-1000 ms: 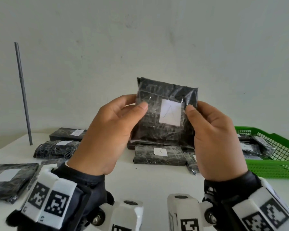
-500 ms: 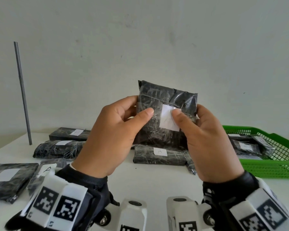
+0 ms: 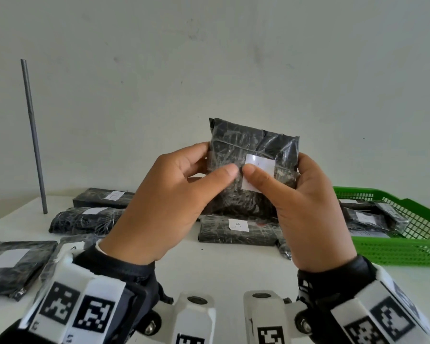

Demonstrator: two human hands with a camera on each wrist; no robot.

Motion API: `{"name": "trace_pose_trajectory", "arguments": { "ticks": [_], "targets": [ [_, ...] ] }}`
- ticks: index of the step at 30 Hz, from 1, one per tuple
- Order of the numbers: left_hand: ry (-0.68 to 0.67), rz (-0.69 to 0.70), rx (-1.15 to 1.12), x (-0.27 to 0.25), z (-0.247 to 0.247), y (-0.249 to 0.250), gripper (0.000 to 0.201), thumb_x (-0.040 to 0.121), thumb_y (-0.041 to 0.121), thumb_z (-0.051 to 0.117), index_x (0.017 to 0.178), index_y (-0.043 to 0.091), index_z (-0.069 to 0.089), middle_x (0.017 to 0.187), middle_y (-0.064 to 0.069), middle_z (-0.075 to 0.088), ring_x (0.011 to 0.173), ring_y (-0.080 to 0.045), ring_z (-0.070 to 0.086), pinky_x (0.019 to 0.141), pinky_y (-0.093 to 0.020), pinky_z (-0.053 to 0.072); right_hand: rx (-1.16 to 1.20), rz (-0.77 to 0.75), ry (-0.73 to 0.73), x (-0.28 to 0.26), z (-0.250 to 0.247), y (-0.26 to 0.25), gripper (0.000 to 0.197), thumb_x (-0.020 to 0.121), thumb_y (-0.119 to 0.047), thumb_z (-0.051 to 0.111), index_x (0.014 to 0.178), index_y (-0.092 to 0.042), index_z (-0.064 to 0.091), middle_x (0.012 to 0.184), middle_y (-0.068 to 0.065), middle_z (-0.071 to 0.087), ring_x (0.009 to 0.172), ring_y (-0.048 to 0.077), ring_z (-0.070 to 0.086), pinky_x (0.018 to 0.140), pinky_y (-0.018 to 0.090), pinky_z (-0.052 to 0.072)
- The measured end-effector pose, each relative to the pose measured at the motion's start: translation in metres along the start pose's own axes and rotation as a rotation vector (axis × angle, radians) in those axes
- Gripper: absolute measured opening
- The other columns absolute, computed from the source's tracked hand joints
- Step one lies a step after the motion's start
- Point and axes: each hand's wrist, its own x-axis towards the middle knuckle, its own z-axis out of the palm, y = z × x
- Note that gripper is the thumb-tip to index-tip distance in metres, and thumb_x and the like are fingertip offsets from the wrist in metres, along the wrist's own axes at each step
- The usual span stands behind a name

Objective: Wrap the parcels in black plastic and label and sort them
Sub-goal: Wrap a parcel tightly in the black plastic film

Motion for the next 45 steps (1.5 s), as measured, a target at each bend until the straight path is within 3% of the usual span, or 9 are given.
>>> {"name": "trace_pose_trajectory", "arguments": {
  "ticks": [5, 10, 13, 16, 20, 23, 27, 32, 45],
  "targets": [
    [0.0, -0.005, 0.032, -0.001, -0.002, 0.0, 0.029, 0.096, 0.017, 0.073, 0.12, 0.033, 0.074, 0.112, 0.005, 0.079, 0.102, -0.023, 0.077, 0.1, -0.049, 0.056, -0.012, -0.023, -0.021, 0.001, 0.0, 0.004, 0.04, 0.087, -0.035, 0.082, 0.121, -0.019, 0.067, 0.107, 0.005, 0.079, 0.093, 0.026, 0.079, 0.069, 0.045, 0.064],
    [0.037, -0.025, 0.029, 0.0, -0.002, -0.003, 0.026, 0.099, 0.017, 0.069, 0.116, 0.034, 0.075, 0.11, 0.006, 0.08, 0.102, -0.02, 0.077, 0.097, -0.049, 0.058, 0.016, -0.019, -0.086, 0.004, -0.006, 0.006, 0.02, 0.102, -0.017, 0.065, 0.121, -0.019, 0.069, 0.109, 0.003, 0.08, 0.1, 0.02, 0.077, 0.084, 0.04, 0.064],
    [0.054, -0.038, 0.018, 0.0, -0.007, -0.003, 0.025, 0.099, 0.013, 0.063, 0.111, 0.03, 0.077, 0.101, 0.005, 0.081, 0.093, -0.014, 0.077, 0.084, -0.039, 0.061, 0.159, 0.078, -0.213, 0.005, -0.016, 0.003, 0.032, 0.109, -0.003, 0.045, 0.127, -0.018, 0.068, 0.118, 0.007, 0.079, 0.112, 0.024, 0.075, 0.096, 0.044, 0.059],
    [-0.028, -0.082, 0.022, -0.002, -0.013, 0.0, 0.023, 0.097, 0.016, 0.064, 0.112, 0.028, 0.077, 0.104, 0.003, 0.081, 0.094, -0.015, 0.078, 0.08, -0.03, 0.061, 0.148, 0.089, -0.27, 0.008, -0.027, 0.002, 0.031, 0.107, -0.007, 0.049, 0.126, -0.019, 0.07, 0.12, 0.008, 0.078, 0.116, 0.027, 0.074, 0.108, 0.052, 0.051],
    [-0.097, -0.115, 0.031, -0.002, -0.016, 0.001, 0.026, 0.097, 0.014, 0.067, 0.112, 0.032, 0.078, 0.111, 0.0, 0.08, 0.102, -0.033, 0.076, 0.09, -0.046, 0.063, 0.255, 0.121, -0.305, 0.007, -0.037, -0.002, 0.037, 0.103, -0.001, 0.046, 0.131, -0.01, 0.067, 0.124, 0.012, 0.076, 0.121, 0.026, 0.071, 0.107, 0.041, 0.055],
    [-0.121, -0.104, 0.051, -0.003, -0.016, 0.003, 0.029, 0.092, 0.019, 0.071, 0.117, 0.033, 0.076, 0.115, 0.004, 0.079, 0.101, -0.029, 0.077, 0.094, -0.046, 0.058, 0.224, 0.118, -0.311, 0.007, -0.036, -0.002, 0.034, 0.101, -0.001, 0.055, 0.128, -0.015, 0.071, 0.122, 0.011, 0.077, 0.117, 0.029, 0.071, 0.109, 0.05, 0.053],
    [-0.096, -0.096, 0.048, -0.004, -0.016, 0.005, 0.031, 0.092, 0.015, 0.07, 0.119, 0.031, 0.075, 0.115, 0.004, 0.079, 0.102, -0.026, 0.077, 0.098, -0.047, 0.056, 0.137, 0.098, -0.316, 0.006, -0.031, -0.002, 0.037, 0.1, 0.002, 0.059, 0.127, -0.021, 0.068, 0.115, 0.006, 0.079, 0.106, 0.024, 0.075, 0.097, 0.036, 0.059],
    [-0.099, -0.08, 0.066, -0.004, -0.016, 0.008, 0.038, 0.09, 0.014, 0.072, 0.124, 0.031, 0.072, 0.12, 0.006, 0.077, 0.102, -0.026, 0.077, 0.101, -0.046, 0.055, 0.072, 0.042, -0.285, 0.005, -0.018, -0.002, 0.036, 0.093, -0.019, 0.074, 0.128, -0.021, 0.067, 0.118, 0.002, 0.079, 0.111, 0.021, 0.075, 0.099, 0.038, 0.056],
    [-0.126, -0.077, 0.127, -0.005, -0.012, 0.01, 0.047, 0.09, 0.008, 0.077, 0.129, 0.031, 0.067, 0.121, 0.006, 0.076, 0.102, -0.021, 0.077, 0.101, -0.048, 0.056, -0.029, -0.012, -0.188, 0.004, -0.008, -0.002, 0.055, 0.079, -0.023, 0.087, 0.129, -0.02, 0.064, 0.115, -0.002, 0.079, 0.105, 0.017, 0.077, 0.093, 0.041, 0.062]
  ]
}}
